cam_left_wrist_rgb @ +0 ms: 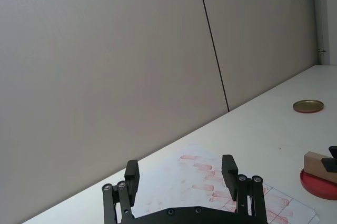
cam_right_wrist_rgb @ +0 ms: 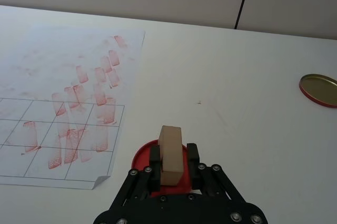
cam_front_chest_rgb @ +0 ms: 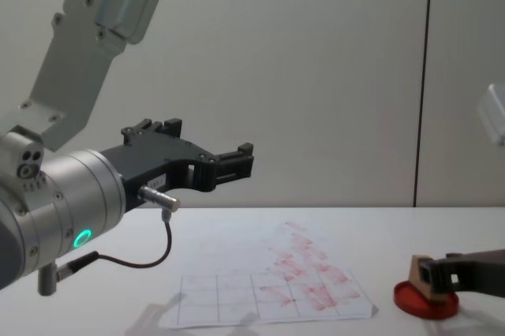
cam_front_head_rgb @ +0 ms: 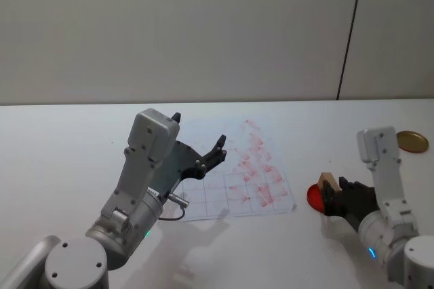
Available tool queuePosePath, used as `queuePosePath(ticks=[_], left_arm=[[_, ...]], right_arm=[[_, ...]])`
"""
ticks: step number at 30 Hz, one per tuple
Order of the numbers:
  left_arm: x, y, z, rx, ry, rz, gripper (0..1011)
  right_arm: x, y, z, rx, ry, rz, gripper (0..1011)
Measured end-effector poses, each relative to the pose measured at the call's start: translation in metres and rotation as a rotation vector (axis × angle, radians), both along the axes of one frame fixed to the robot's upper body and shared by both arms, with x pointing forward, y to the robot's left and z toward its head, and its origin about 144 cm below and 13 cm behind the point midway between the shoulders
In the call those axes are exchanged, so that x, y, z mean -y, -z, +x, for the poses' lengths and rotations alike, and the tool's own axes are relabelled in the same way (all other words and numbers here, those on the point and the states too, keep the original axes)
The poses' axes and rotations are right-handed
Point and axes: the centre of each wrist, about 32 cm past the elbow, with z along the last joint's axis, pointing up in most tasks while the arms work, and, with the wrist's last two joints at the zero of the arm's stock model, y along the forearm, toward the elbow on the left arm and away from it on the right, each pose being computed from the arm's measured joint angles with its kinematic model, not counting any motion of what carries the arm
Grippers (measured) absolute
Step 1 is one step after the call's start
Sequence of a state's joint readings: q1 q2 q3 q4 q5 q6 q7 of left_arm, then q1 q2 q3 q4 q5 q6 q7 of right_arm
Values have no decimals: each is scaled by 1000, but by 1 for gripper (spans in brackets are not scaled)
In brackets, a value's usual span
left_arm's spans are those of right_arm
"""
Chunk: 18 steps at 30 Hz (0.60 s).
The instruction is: Use the one hand to pick up the stamp and affix it onto the A4 paper.
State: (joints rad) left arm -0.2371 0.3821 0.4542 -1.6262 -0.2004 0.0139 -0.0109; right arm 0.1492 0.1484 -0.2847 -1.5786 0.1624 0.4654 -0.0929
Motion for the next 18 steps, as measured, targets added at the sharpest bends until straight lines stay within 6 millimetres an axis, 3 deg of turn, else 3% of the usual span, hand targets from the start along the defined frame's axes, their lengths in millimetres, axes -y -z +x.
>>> queuePosePath(ticks=[2, 6, 18], left_arm=[[0, 0, 0, 0, 0, 0, 993], [0, 0, 0, 0, 0, 0, 993], [0, 0, 0, 0, 0, 0, 993]], right_arm=[[-1, 0, 1, -5, 5, -6, 259], [-3, 0, 3, -15, 13, -16, 204], [-8, 2, 8, -46, 21, -30, 204]])
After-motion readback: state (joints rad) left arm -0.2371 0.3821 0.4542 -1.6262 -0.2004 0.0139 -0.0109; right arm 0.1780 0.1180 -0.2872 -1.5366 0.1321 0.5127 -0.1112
